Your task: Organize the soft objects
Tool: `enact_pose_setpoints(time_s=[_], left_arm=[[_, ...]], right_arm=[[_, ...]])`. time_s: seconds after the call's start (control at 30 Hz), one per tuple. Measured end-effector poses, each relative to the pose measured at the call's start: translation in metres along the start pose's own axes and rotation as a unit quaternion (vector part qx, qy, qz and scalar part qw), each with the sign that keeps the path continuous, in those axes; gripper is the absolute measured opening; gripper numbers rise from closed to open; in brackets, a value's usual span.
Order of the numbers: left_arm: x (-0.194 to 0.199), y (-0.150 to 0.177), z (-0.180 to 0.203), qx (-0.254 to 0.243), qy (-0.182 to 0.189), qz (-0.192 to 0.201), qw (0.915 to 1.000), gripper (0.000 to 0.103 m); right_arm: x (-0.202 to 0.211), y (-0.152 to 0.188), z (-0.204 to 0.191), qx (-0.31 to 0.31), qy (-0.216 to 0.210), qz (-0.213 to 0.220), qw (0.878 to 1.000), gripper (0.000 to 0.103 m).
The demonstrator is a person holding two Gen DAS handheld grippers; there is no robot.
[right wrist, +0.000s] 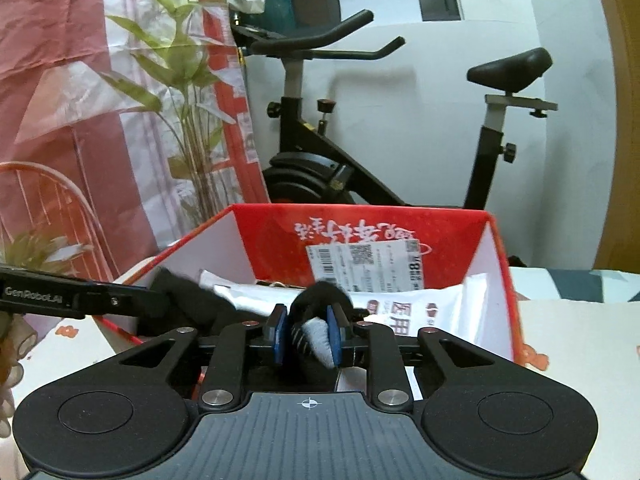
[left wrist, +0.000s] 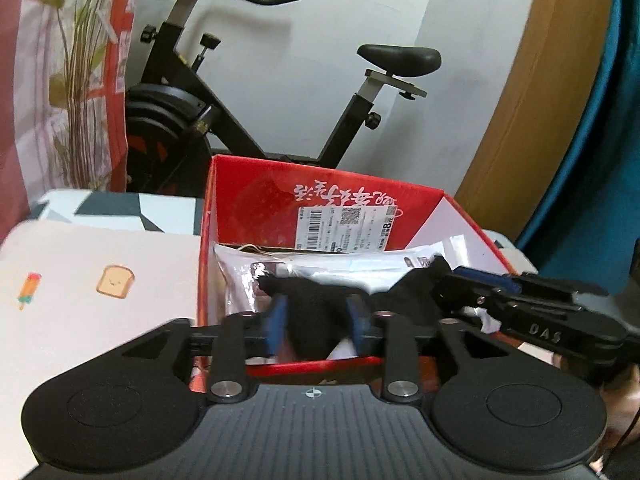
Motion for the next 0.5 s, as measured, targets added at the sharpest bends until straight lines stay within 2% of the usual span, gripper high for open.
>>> enact_pose_setpoints(time_s=[0.07, 0.13, 0.27, 0.3, 0.4, 0.5], left_arm=[[0.004, 0.0, 0.004, -0.012, -0.007, 0.004, 0.9999, 0.054], [0.01, 0.0, 0.006, -0.022, -0.011, 0.009, 0.9997, 0.056], [0.025, 0.001, 0.014, -0.032, -0.025, 0.025, 0.9989, 0.08], [0.03, 0.003, 0.016, -0.033, -0.028, 0.031, 0.9986, 0.087], [0.044, 0.012, 0.023, -0.031, -0.033, 0.043, 0.9981, 0.098], [0.054, 0.023, 0.028, -0.021, -0.021, 0.045, 0.9986, 0.102]], right_arm=[[0.005, 0.001, 0.001, 0.007, 0.011, 0.005, 1.0, 0.026], [0.01, 0.001, 0.001, 0.011, 0.018, 0.011, 1.0, 0.029], [0.029, 0.001, 0.0, 0.011, 0.025, 0.031, 0.999, 0.04], [0.035, 0.002, 0.0, 0.011, 0.025, 0.035, 0.999, 0.046], [0.053, 0.01, -0.003, 0.018, 0.02, 0.045, 0.999, 0.061], [0.069, 0.021, -0.006, 0.023, 0.021, 0.046, 0.998, 0.077]])
Point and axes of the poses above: each gripper's, at about its wrist camera, not at the fingertips, and x roughly against the way its jaws point, z to its right, y to its underside, the point moved 2 cm from there along -x, roughly the way its jaws point, and after that the axes turned 10 degrees about -x, right-handed, at the moved point
